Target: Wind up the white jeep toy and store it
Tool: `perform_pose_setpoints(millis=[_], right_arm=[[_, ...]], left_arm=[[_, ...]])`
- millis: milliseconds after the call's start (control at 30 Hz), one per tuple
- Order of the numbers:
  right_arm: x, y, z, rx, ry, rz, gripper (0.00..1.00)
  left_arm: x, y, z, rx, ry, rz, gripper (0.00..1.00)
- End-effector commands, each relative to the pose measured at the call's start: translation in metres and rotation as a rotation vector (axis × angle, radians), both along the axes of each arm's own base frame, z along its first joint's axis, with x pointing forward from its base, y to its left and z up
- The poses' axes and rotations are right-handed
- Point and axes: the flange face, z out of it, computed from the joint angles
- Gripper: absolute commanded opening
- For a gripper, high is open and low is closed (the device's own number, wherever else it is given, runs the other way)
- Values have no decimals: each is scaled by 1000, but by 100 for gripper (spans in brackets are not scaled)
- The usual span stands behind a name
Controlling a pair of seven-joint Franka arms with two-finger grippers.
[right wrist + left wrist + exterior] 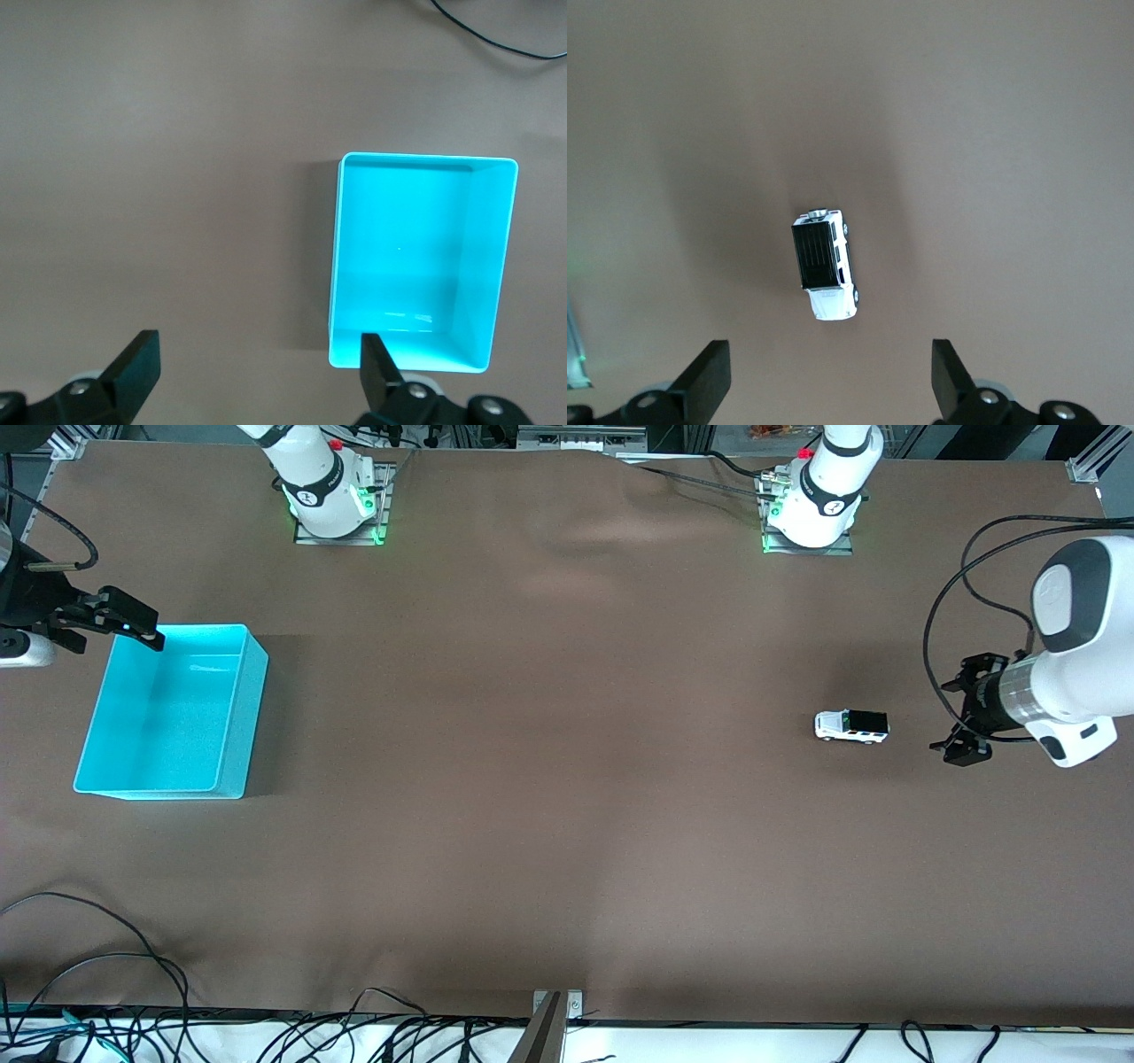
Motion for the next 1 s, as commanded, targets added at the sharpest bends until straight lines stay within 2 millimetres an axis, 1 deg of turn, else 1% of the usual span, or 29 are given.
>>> perform_pose_setpoints(millis=[0, 300, 434, 601, 701, 734, 901, 968], right_arm=[[0, 0, 7, 6, 0, 13, 100], [1, 0, 8, 6, -3, 13, 100], [1, 0, 7, 6, -2, 13, 100], [1, 0, 7, 8, -2, 13, 100], [1, 0, 8, 8, -3, 13, 100], [1, 0, 7, 8, -2, 13, 100], [1, -1, 7, 8, -2, 11, 100], [1, 0, 7, 8, -2, 13, 100]], left_arm=[[-13, -3, -25, 40, -5, 117, 100], [-35, -6, -79, 55, -24, 140, 100], [-46, -6, -104, 57, -57, 180, 100], [-66, -3, -140, 56, -111, 246, 100], [-77, -4, -160, 53, -122, 253, 100], [-80, -5, -174, 51, -120, 253, 100], [-79, -6, -181, 49, -129, 252, 100], [-82, -7, -188, 48, -128, 252, 100]])
